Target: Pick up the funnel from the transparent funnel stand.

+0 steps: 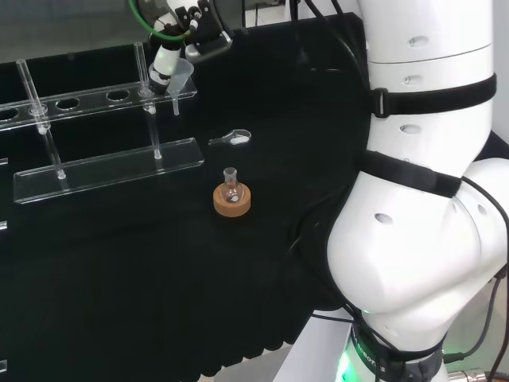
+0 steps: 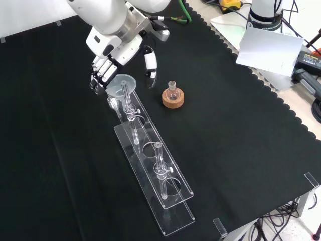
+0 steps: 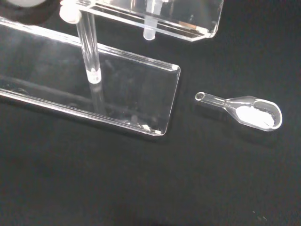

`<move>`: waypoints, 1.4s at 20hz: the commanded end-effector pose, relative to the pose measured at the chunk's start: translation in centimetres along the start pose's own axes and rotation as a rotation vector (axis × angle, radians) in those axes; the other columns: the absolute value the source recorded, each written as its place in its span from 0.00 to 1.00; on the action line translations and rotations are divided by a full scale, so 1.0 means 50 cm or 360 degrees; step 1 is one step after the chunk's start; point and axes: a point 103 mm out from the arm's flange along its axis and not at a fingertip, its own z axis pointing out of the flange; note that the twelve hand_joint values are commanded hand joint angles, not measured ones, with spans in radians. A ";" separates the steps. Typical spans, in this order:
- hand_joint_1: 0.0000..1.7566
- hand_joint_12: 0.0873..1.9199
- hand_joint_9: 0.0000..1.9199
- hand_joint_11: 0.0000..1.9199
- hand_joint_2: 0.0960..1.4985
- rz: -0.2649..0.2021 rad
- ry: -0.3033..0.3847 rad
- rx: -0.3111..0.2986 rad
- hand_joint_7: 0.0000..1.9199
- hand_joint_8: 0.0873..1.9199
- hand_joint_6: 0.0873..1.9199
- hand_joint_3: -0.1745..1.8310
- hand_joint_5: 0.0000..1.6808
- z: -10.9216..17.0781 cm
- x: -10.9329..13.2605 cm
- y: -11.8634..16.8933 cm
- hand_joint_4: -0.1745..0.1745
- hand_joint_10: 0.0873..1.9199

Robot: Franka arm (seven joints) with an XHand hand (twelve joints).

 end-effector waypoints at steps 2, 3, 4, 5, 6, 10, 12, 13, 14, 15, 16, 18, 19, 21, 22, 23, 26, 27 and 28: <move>0.40 0.81 0.00 0.10 0.37 -0.0008 -0.0013 0.0006 0.02 0.00 0.00 0.29 0.00 0.008 -0.005 0.009 0.67 0.35; 0.41 0.80 0.00 0.11 0.37 -0.0012 -0.0009 0.0010 0.03 0.00 0.00 0.30 0.01 0.009 -0.006 0.011 0.68 0.37; 0.41 0.80 0.00 0.12 0.36 -0.0015 -0.0006 0.0011 0.03 0.00 0.00 0.30 0.01 0.009 -0.008 0.011 0.70 0.38; 0.42 0.80 0.00 0.13 0.36 -0.0017 -0.0007 0.0003 0.03 0.00 0.00 0.30 0.02 0.010 -0.009 0.012 0.72 0.39; 0.42 0.80 0.00 0.13 0.36 -0.0019 -0.0004 0.0000 0.03 0.00 0.00 0.30 0.02 0.010 -0.010 0.012 0.75 0.39; 0.43 0.79 0.00 0.14 0.35 -0.0019 -0.0020 -0.0018 0.01 0.00 0.00 0.31 0.03 0.010 -0.013 0.012 0.81 0.40; 0.44 0.79 0.00 0.15 0.35 -0.0015 -0.0032 -0.0025 0.02 0.00 0.00 0.31 0.06 0.009 -0.015 0.011 0.82 0.41; 0.45 0.79 0.00 0.15 0.35 -0.0016 -0.0035 -0.0024 0.02 0.00 0.00 0.32 0.07 0.010 -0.015 0.012 0.81 0.43; 0.46 0.79 0.00 0.16 0.34 -0.0012 -0.0036 -0.0031 0.02 0.03 0.00 0.33 0.09 0.011 -0.016 0.012 0.81 0.44; 0.46 0.78 0.00 0.16 0.33 -0.0009 -0.0037 -0.0035 0.01 0.07 0.00 0.34 0.10 0.012 -0.016 0.012 0.80 0.45; 0.47 0.78 0.00 0.17 0.33 -0.0006 -0.0040 -0.0038 0.01 0.11 0.00 0.35 0.11 0.012 -0.017 0.013 0.80 0.46; 0.48 0.78 0.01 0.17 0.32 0.0004 -0.0036 -0.0044 0.00 0.17 0.00 0.36 0.13 0.014 -0.019 0.015 0.78 0.47; 0.48 0.78 0.02 0.18 0.32 0.0004 -0.0035 -0.0050 0.00 0.19 0.00 0.37 0.13 0.015 -0.019 0.015 0.77 0.46; 0.49 0.77 0.03 0.18 0.32 0.0002 -0.0028 -0.0055 0.00 0.21 0.00 0.38 0.14 0.017 -0.021 0.018 0.76 0.46; 0.49 0.77 0.03 0.18 0.32 -0.0002 -0.0025 -0.0063 0.00 0.22 0.00 0.38 0.15 0.018 -0.022 0.019 0.76 0.46; 0.49 0.77 0.04 0.18 0.31 -0.0004 -0.0022 -0.0077 0.00 0.23 0.00 0.38 0.15 0.019 -0.022 0.020 0.75 0.46; 0.49 0.77 0.05 0.18 0.31 -0.0010 -0.0012 -0.0104 0.00 0.24 0.00 0.39 0.15 0.020 -0.024 0.023 0.75 0.45; 0.48 0.77 0.05 0.19 0.31 -0.0009 -0.0009 -0.0104 0.00 0.25 0.00 0.39 0.15 0.020 -0.024 0.025 0.74 0.45; 0.48 0.77 0.05 0.19 0.31 -0.0009 -0.0008 -0.0106 0.00 0.26 0.00 0.40 0.15 0.020 -0.024 0.026 0.74 0.45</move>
